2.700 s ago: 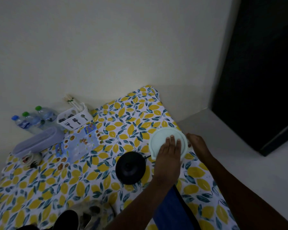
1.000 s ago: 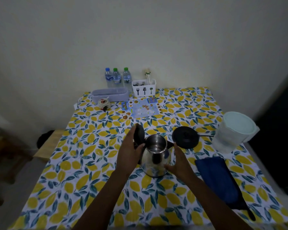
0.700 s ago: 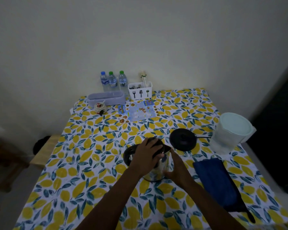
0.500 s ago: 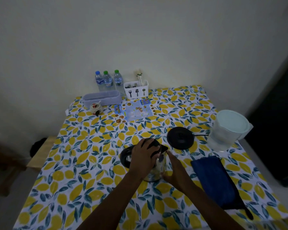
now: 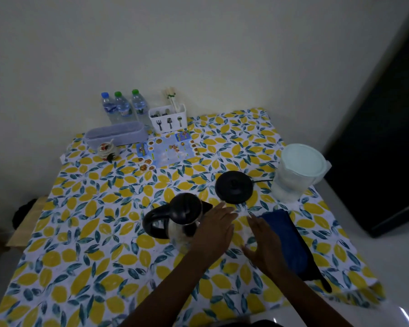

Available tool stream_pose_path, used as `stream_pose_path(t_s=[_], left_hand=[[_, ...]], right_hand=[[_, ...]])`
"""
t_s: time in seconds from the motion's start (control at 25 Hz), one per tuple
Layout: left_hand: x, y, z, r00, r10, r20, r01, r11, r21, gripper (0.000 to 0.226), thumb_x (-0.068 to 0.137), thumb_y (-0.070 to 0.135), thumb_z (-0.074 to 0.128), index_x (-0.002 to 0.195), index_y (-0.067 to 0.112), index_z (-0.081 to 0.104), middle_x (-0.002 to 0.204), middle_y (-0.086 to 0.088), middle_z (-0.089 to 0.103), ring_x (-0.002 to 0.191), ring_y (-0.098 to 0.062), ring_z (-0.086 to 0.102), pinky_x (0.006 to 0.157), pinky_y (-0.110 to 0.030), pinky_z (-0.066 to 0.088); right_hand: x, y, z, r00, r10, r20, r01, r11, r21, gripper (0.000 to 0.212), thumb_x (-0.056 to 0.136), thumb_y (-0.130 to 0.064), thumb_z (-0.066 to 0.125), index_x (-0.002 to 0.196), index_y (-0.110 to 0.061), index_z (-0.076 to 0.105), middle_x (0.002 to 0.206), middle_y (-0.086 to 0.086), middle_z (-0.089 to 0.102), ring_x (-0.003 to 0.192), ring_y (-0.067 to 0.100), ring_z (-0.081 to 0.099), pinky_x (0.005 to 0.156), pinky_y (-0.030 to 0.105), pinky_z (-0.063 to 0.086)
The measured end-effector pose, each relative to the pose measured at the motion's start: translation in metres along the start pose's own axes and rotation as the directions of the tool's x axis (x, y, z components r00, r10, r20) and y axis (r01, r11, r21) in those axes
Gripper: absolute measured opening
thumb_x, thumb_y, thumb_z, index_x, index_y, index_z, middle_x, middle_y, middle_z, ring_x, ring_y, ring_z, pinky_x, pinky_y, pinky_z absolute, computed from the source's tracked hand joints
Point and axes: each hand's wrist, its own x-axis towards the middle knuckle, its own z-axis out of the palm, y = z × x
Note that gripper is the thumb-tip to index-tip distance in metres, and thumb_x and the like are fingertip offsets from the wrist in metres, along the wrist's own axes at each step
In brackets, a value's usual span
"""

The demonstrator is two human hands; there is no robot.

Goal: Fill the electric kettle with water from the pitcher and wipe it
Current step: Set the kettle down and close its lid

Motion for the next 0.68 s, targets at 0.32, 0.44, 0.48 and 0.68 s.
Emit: stream_pose_path(t_s=[0.32, 0.44, 0.48, 0.68], left_hand=[[0.020, 0.000, 0.074, 0.924, -0.116, 0.365, 0.132, 0.991, -0.018, 0.046, 0.102, 0.029, 0.042, 0.145, 0.014, 0.036, 0.156, -0.003, 0.033, 0.149, -0.022, 0.018, 0.122, -0.033, 0.013], [0.024, -0.002, 0.092, 0.892, -0.163, 0.421, 0.174, 0.985, 0.012, 0.047, 0.102, 0.030, 0.040, 0.146, 0.016, 0.035, 0.157, -0.001, 0.031, 0.149, -0.020, 0.016, 0.122, -0.034, 0.014], [0.025, -0.003, 0.098, 0.880, -0.183, 0.437, 0.191, 0.981, 0.025, 0.047, 0.102, 0.031, 0.039, 0.147, 0.017, 0.034, 0.158, -0.001, 0.029, 0.150, -0.020, 0.014, 0.122, -0.034, 0.014], [0.032, 0.004, 0.113, 0.861, -0.245, 0.446, 0.265, 0.964, 0.018, 0.048, 0.102, 0.031, 0.040, 0.147, 0.017, 0.033, 0.159, -0.001, 0.027, 0.150, -0.020, 0.013, 0.122, -0.031, 0.011]], right_hand=[[-0.003, 0.089, 0.003, 0.930, 0.309, 0.200, -0.254, 0.932, -0.258, 0.084, 0.079, -0.074, 0.048, 0.148, -0.044, 0.010, 0.163, 0.003, 0.004, 0.148, 0.036, -0.002, 0.113, 0.064, 0.011], [0.002, 0.106, 0.008, 0.911, 0.326, 0.252, -0.246, 0.921, -0.301, 0.084, 0.076, -0.081, 0.040, 0.146, -0.049, 0.008, 0.163, 0.006, 0.004, 0.147, 0.036, 0.000, 0.111, 0.064, 0.013], [0.003, 0.107, 0.009, 0.915, 0.320, 0.247, -0.238, 0.920, -0.311, 0.082, 0.076, -0.080, 0.041, 0.146, -0.049, 0.012, 0.162, 0.008, 0.010, 0.147, 0.037, 0.007, 0.110, 0.064, 0.017], [0.012, 0.112, 0.008, 0.944, 0.274, 0.182, -0.211, 0.929, -0.306, 0.061, 0.078, -0.048, 0.069, 0.135, -0.040, 0.047, 0.140, 0.017, 0.050, 0.124, 0.046, 0.045, 0.089, 0.062, 0.043]])
